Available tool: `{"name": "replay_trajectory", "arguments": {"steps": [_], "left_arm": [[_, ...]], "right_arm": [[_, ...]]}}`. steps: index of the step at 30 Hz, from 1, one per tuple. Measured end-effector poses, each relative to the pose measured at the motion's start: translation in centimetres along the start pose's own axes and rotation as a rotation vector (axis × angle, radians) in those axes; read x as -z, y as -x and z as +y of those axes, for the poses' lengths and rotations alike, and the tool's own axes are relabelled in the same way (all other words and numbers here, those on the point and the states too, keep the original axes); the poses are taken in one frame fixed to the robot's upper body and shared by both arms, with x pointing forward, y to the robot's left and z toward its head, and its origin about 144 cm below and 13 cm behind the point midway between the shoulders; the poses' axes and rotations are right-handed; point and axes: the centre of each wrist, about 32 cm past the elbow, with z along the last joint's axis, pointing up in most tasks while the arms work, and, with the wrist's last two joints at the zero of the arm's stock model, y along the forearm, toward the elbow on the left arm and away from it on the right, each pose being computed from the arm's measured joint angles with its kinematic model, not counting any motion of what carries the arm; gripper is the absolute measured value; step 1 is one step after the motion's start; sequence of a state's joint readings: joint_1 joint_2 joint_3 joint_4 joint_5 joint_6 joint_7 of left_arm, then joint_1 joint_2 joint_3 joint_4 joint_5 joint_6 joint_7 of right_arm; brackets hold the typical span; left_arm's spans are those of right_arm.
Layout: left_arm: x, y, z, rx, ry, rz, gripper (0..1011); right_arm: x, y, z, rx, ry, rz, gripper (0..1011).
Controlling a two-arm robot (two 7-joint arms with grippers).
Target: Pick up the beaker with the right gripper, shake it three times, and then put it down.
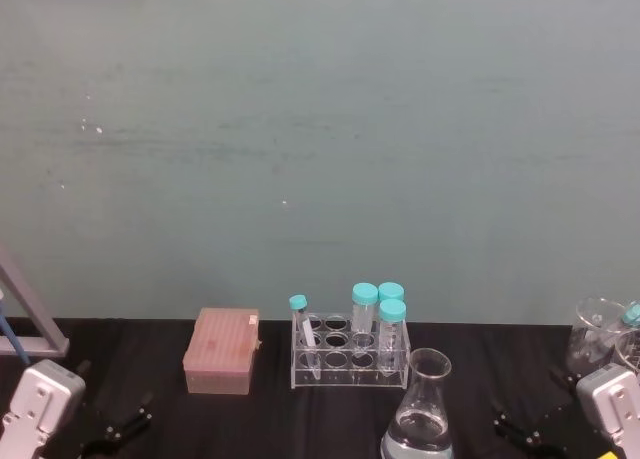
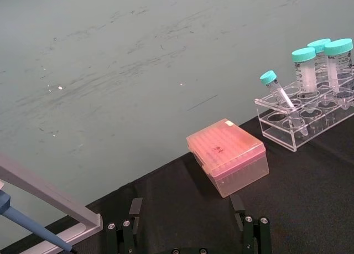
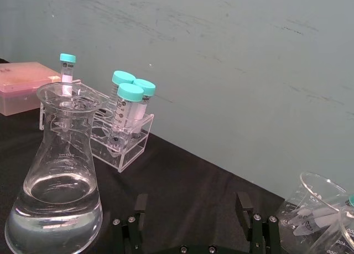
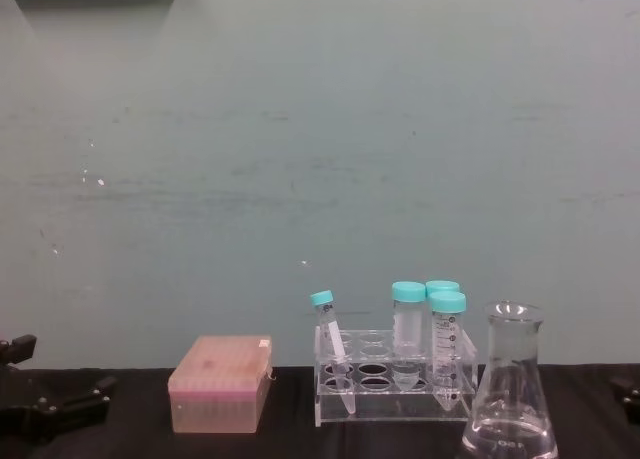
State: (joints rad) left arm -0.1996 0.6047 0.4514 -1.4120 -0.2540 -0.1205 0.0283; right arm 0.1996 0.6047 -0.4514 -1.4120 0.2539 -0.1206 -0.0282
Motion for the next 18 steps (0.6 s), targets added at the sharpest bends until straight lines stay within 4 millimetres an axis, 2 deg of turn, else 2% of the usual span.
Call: {"name": "replay_trajectory", "arguments": {"steps": [18], "left_arm": [[0.0,0.0,0.0,0.0,0.0,0.0,1000]], "right_arm": [[0.0,0.0,0.0,0.0,0.0,0.0,1000]]}}
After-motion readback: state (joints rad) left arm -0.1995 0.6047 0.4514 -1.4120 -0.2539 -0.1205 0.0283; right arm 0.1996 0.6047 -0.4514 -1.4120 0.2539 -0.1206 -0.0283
